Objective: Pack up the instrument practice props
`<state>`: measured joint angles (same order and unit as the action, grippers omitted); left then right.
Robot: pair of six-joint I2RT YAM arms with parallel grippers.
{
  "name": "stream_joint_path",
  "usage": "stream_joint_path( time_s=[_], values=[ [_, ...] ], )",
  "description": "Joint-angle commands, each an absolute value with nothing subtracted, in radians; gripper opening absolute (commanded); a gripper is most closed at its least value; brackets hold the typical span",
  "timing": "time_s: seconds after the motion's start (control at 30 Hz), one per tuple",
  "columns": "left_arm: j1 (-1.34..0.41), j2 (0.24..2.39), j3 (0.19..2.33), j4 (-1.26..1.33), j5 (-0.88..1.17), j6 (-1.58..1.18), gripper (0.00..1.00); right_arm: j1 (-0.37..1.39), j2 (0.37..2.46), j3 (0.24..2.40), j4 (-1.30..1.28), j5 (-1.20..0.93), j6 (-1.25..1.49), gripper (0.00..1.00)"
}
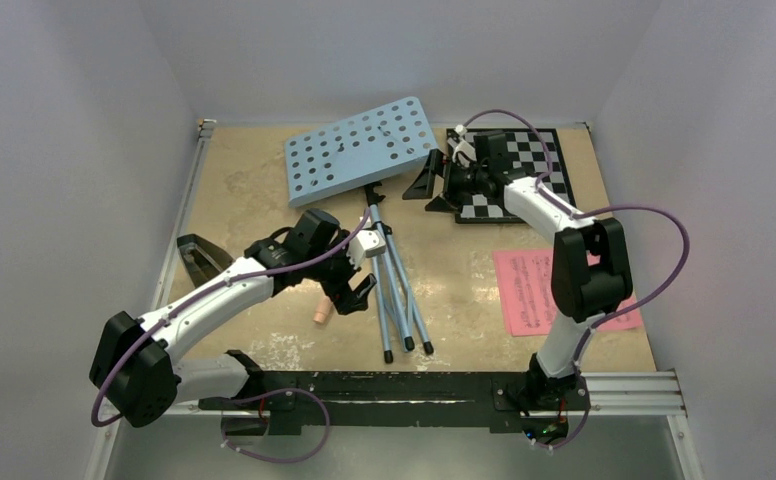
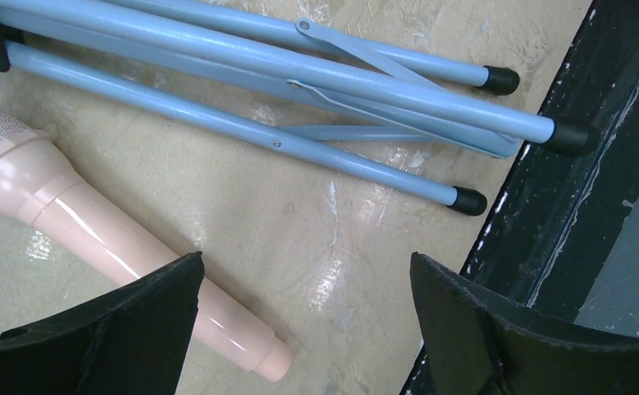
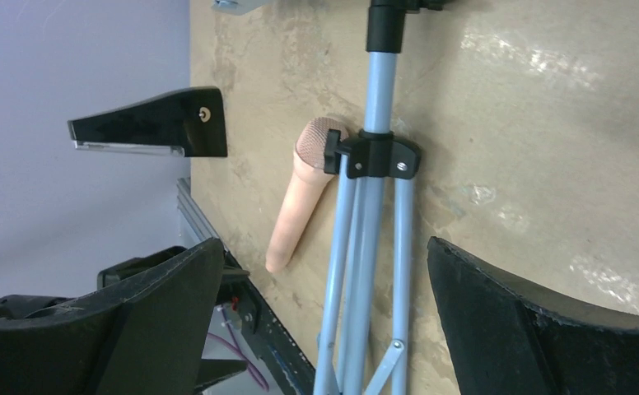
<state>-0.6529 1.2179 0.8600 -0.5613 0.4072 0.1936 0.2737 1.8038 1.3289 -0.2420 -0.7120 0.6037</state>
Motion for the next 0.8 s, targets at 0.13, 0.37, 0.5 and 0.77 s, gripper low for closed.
stream_joint_path(
  time_s=[0.13,0.37,0.5,0.77],
  values=[
    [-0.618,1.164,0.883,-0.527,0.391,0.049,0.93,0.239,1.701,1.313,-0.391,-0.718,0.344,0.98],
    [-0.498,1.198,0.833,-0.317,0.626,-0.304,0.94,0.326,1.700,1.232,-0.362,-0.771,0.349,0.98],
    [-0.490,1.228,0.756,-0.166,0.673,-0.425,0.97,0.388,1.773,1.232,-0.337,-0.772,0.372,0.98],
    [-0.489,1.241,0.586,0.073,0.650,-0.568,0.99,0.488,1.882,1.286,-0.412,-0.693,0.312,0.99]
  ],
)
